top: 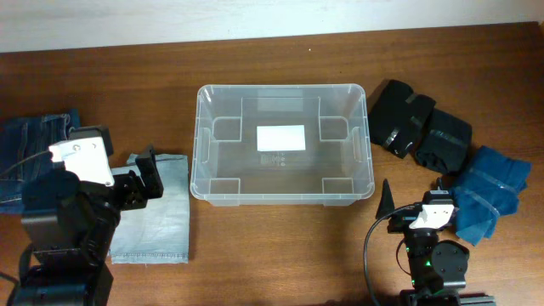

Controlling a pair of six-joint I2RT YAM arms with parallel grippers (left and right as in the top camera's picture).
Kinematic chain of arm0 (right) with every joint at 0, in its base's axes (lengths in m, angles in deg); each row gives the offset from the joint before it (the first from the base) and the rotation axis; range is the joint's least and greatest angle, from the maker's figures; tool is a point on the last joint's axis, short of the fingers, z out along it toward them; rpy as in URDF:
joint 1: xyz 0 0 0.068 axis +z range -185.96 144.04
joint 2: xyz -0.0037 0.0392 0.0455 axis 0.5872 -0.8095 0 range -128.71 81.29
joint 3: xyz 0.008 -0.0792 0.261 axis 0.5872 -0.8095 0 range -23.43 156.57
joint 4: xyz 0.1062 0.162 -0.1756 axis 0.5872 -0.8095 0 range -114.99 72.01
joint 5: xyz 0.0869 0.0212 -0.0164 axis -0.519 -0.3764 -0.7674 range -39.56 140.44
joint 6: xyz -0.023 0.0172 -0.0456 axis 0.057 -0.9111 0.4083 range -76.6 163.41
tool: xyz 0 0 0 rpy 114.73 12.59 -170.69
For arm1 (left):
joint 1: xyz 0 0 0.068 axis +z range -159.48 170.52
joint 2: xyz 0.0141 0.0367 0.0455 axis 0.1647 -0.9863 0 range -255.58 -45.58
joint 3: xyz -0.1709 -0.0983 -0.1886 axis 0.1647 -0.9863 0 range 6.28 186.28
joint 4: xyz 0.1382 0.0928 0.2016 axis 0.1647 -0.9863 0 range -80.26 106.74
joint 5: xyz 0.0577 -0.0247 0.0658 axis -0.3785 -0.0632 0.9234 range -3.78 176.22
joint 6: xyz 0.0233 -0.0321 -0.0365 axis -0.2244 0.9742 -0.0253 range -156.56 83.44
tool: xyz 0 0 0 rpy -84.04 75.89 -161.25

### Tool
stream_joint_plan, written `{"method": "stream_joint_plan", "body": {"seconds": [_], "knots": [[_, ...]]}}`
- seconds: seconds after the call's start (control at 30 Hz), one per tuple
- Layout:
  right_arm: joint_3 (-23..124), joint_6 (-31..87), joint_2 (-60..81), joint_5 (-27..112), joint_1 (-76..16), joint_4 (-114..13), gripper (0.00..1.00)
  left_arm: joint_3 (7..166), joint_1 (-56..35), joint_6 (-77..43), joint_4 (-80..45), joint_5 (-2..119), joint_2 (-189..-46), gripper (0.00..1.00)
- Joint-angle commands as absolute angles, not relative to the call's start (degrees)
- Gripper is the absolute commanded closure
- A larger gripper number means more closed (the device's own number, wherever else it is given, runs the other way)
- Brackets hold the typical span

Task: Pack container
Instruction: 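Move the left gripper over the folded light-blue jeans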

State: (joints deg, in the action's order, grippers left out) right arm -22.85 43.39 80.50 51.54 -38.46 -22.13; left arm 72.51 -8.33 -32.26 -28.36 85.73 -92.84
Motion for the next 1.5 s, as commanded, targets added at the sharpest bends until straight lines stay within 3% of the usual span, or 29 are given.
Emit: {"method": "stream_joint_plan", "body": {"seconds": [0.0,0.67,1.03,1.27,1.47], "knots": [[-23.11,43.09,80.87,52.44,-38.76,-22.55,0.02,73.61,-8.18,-29.88,-28.82,89.29,-92.89,0.01],[-23.11,43.09,80.87,52.44,-38.76,-22.55,0.02,73.41,-8.18,-20.92,-29.81,96.66,-93.26,0.01],[-23.11,43.09,80.89,52.42,-38.76,-22.55,0.01,73.41,-7.74,-19.19,-32.54,96.83,-103.16,0.01],[-23.11,43.09,80.87,52.44,-38.76,-22.55,0.01,73.63,0.04,-19.21,-31.82,86.65,-109.24,0.01],[-23.11,43.11,80.87,52.42,-38.76,-22.55,0.02,73.63,7.64,-19.24,-30.24,85.75,-109.91,0.01]]}}
